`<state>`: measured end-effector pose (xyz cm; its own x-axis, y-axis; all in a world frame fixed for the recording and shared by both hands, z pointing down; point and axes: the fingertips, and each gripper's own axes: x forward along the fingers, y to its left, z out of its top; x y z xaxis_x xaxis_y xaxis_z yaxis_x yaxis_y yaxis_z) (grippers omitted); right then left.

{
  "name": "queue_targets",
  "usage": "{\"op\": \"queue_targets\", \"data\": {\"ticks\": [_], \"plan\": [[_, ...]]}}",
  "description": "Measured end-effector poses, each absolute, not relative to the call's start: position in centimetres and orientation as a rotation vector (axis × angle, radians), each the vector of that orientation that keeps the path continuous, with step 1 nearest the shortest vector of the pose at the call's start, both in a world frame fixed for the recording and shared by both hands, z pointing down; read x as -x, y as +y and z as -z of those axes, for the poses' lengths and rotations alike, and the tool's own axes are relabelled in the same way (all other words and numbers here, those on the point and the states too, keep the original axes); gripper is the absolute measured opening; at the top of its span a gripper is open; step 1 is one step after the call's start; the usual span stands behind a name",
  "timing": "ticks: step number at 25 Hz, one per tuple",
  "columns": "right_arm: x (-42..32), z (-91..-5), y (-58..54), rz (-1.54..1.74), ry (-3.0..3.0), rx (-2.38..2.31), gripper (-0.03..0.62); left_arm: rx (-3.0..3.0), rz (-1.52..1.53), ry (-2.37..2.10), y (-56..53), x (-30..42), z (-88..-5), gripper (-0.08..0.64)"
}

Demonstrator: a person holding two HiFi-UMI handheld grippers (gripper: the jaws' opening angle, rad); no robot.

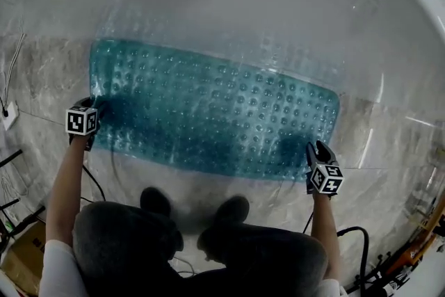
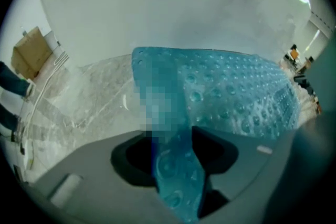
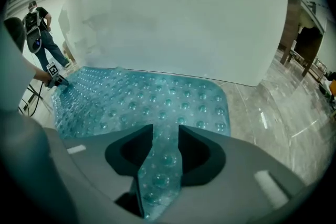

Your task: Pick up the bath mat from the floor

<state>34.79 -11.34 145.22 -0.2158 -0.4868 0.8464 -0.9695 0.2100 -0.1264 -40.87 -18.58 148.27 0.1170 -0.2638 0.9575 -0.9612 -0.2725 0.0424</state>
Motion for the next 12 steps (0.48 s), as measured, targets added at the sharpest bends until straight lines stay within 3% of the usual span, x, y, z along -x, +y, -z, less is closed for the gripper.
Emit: {"op": "queue_targets", "data": {"ticks": [3, 6, 8, 12], "plan": [[-37.2, -145.9, -11.5, -0.897, -1.770, -1.371, 0.195, -1.729, -1.255, -1.182, -18.5, 38.8, -147.3, 0.108], [-39.6, -147.6, -11.7, -0.921, -1.714, -1.409, 0.277, -1.769, -1.252, -1.167, -18.3, 37.8, -146.3, 0.021], [-41.0, -148.6, -11.9, -0.979, -1.673, -1.449, 0.369, -1.775, -1.235, -1.179, -18.0, 37.5, -145.5, 0.014], [-42.9, -150.3, -11.2, -1.090, -1.613, -1.489, 0.444, -1.786, -1.205, -1.194, -17.8, 36.9, -144.5, 0.014]]}}
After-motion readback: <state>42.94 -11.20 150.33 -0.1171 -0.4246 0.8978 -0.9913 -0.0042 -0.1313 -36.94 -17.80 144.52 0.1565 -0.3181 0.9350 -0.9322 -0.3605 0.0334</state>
